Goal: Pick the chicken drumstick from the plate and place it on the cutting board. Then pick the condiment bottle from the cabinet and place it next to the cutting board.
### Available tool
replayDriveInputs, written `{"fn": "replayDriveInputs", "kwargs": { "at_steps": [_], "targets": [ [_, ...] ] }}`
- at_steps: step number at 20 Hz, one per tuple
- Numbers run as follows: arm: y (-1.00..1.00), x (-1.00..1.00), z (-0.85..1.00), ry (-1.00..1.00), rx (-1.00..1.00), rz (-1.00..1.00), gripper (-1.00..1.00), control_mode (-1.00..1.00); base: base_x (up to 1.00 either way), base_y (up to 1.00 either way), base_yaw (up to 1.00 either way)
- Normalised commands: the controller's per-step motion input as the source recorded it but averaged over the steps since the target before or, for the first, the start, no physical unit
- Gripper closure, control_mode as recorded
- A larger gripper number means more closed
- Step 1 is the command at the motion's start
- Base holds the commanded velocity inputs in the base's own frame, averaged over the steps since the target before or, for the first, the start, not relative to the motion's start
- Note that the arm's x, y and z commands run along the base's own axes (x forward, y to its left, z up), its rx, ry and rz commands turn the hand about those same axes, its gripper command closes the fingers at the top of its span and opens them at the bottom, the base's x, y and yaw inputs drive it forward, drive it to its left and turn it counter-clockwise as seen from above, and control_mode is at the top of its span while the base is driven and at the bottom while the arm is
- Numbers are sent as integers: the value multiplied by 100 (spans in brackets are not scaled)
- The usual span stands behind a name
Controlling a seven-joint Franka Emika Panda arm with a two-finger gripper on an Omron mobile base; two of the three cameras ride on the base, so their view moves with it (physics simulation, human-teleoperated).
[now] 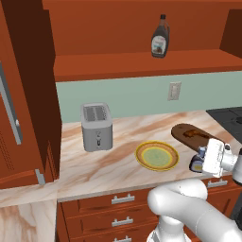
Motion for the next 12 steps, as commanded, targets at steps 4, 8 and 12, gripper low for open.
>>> {"fn": "replayDriveInputs", "kwargs": {
  "at_steps": [4,8,12],
  "targets": [
    [0,6,-13,0,0,-1,100,-100,0,0,0],
    [0,2,-10,0,0,-1,100,-100,0,0,0],
    [0,0,-8,0,0,0,100,-100,0,0,0]
  ]
}}
